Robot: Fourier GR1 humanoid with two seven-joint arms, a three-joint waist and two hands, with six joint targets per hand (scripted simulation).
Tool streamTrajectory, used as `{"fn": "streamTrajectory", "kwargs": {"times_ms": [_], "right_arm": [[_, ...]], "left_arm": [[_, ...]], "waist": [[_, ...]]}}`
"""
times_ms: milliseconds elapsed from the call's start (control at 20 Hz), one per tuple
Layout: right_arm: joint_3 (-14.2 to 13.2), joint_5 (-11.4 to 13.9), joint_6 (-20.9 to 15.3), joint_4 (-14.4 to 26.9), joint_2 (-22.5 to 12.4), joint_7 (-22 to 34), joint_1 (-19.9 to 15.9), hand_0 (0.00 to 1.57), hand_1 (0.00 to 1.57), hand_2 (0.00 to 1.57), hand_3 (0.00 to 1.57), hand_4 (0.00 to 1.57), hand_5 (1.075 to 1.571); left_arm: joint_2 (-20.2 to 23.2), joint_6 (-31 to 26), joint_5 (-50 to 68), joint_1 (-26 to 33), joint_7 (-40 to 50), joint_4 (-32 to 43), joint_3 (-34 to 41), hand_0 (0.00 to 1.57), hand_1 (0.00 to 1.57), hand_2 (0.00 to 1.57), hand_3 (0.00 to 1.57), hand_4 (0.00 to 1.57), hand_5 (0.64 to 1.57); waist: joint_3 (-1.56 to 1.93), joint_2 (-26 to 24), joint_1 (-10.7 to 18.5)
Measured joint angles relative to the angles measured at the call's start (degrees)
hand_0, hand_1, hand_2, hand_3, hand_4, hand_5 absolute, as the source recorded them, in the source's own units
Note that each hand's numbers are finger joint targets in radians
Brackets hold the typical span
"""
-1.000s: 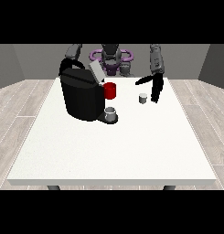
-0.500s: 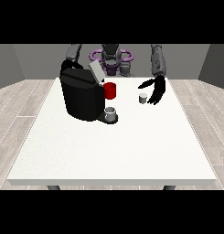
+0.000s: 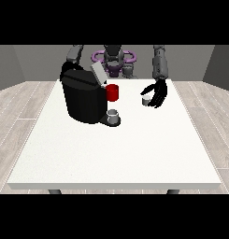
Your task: Insert the coffee pod into the coffee machine and close the lid
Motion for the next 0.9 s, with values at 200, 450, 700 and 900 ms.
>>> {"fn": "streamTrajectory", "kwargs": {"times_ms": [200, 450, 700, 900], "right_arm": [[0.04, 0.23, -0.03, 0.21, -0.15, 0.33, -0.27, 0.0, 0.0, 0.0, 0.0, 0.49, 1.571], [-0.3, -0.48, -0.25, -0.13, 0.36, 0.44, -1.2, 0.0, 0.0, 0.0, 0.0, 0.49, 1.571], [-0.41, -1.28, 0.52, -0.09, 0.46, -0.32, -1.1, 0.0, 0.0, 0.0, 0.0, 0.53, 1.571], [-0.99, -1.87, 0.92, 0.67, 0.31, -1.43, -0.47, 0.0, 0.0, 0.0, 0.0, 0.41, 1.571]], "left_arm": [[-0.57, 3.31, -1.57, -1.51, -1.16, 1.62, 0.6, 0.82, 0.82, 0.97, 0.74, 0.39, 1.571], [0.22, 6.28, -4.04, -2.88, -2.98, 4.11, 0.83, 0.93, 0.93, 1.04, 0.82, 0.28, 1.571], [0.98, 7.21, -7.02, -4.33, -2.61, 6.32, 0.01, 1.17, 1.17, 1.29, 1.18, 0.41, 1.571], [1.4, 6.97, -7.57, -5.02, -5.24, 7.05, 0.3, 1.42, 1.42, 1.46, 1.42, 0.56, 1.571]], "waist": [[0.02, 0.12, -0.26], [0.01, 0.85, -0.72], [0.06, 1.27, -1.46], [0.03, 1.38, -1.18]]}}
